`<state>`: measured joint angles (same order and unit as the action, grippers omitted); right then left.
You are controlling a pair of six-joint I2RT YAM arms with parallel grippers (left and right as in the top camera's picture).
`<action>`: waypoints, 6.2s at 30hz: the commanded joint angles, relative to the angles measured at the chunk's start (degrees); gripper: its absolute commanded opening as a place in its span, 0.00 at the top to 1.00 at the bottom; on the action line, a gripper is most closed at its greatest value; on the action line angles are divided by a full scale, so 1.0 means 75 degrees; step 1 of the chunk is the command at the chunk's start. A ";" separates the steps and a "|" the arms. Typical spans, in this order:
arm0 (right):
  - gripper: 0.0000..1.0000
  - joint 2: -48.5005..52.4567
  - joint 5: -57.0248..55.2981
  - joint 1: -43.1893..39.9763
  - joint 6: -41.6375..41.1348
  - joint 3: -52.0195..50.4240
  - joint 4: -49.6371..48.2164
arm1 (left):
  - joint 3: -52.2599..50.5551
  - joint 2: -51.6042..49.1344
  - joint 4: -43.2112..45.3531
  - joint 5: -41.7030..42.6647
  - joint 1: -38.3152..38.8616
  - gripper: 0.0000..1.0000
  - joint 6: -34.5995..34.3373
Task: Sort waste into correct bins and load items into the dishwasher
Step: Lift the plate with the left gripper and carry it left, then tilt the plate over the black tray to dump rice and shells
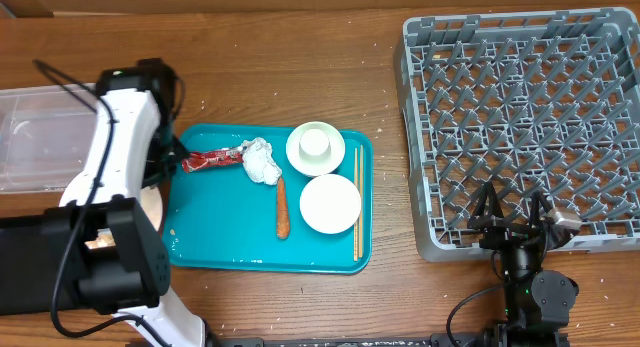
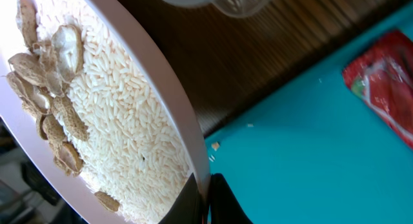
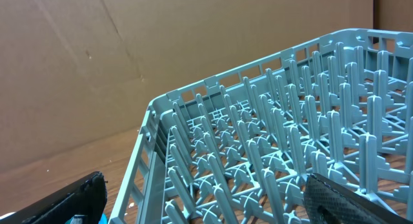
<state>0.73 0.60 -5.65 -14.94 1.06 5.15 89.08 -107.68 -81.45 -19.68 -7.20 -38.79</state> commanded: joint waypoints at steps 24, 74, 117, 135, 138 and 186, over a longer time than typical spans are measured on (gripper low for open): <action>0.00 -0.0076 -0.0073 -0.0044 0.0050 -0.0079 -0.0047 | 0.0195 0.0230 0.1970 0.0093 -0.2375 0.96 0.0705; 0.00 -0.0076 -0.0073 -0.0044 0.0050 -0.0079 -0.0047 | 0.0195 0.0230 0.2433 0.2827 -0.4409 0.81 0.1352; 0.00 -0.0076 -0.0073 -0.0044 0.0050 -0.0079 -0.0047 | -0.1003 0.0172 0.2906 0.2710 -0.4284 0.50 0.1317; 0.00 -0.0076 -0.0073 -0.0044 0.0050 -0.0079 -0.0047 | -0.1393 0.0160 0.3378 0.2597 -0.4284 0.61 0.1326; 0.00 -0.0076 -0.0073 -0.0044 0.0050 -0.0079 -0.0047 | -0.1393 0.0160 0.3392 0.2585 -0.4284 0.71 0.1346; 0.00 -0.0076 -0.0073 -0.0044 0.0050 -0.0079 -0.0047 | 0.1247 0.0431 0.1177 0.4086 -0.4864 0.96 0.1769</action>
<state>0.73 0.60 -5.65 -14.94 1.06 5.17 96.49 -106.72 -72.20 8.71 -41.80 -27.29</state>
